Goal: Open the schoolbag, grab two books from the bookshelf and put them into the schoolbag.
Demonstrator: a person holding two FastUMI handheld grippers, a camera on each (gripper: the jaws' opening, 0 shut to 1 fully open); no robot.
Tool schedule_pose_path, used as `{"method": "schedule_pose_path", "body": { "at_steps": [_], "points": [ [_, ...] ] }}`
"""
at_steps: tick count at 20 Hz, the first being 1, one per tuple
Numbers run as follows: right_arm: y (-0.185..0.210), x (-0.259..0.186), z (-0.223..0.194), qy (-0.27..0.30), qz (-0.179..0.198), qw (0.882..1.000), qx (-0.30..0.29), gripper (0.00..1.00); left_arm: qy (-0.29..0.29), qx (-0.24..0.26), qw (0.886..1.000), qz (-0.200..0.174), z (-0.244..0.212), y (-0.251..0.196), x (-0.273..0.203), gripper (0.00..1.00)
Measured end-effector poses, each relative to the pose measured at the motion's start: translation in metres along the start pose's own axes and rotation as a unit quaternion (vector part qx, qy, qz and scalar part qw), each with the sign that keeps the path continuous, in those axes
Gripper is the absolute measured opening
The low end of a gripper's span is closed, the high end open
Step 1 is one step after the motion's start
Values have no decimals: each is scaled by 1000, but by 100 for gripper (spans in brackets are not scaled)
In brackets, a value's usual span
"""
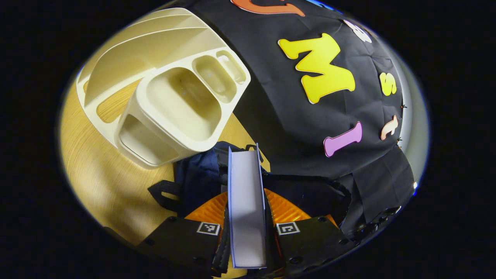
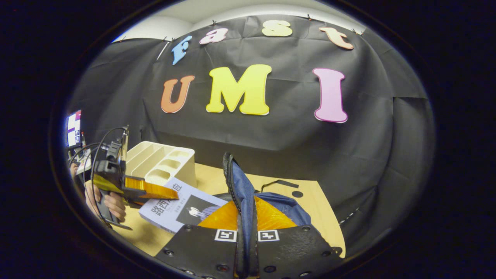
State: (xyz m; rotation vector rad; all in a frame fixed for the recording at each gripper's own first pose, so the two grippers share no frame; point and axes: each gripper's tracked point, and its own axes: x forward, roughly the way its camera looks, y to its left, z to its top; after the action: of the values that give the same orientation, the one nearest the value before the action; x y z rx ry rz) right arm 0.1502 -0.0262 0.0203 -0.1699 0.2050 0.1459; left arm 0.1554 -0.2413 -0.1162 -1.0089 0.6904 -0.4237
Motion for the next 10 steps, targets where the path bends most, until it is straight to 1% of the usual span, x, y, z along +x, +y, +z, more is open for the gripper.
{"method": "schedule_pose_path", "body": {
  "at_steps": [2,6,8,10],
  "points": [
    [8,0,2,-7,15,1000,9,5,-26,9,1000,6,-6,-3,8,39],
    [19,3,6,-14,38,999,22,5,-31,17,999,3,-31,-19,33,39],
    [19,1,10,-20,40,999,21,7,-29,17,999,-2,-42,-26,48,39],
    [15,0,13,-26,36,999,22,3,-22,4,1000,-8,-54,-31,65,39]
  ]
}}
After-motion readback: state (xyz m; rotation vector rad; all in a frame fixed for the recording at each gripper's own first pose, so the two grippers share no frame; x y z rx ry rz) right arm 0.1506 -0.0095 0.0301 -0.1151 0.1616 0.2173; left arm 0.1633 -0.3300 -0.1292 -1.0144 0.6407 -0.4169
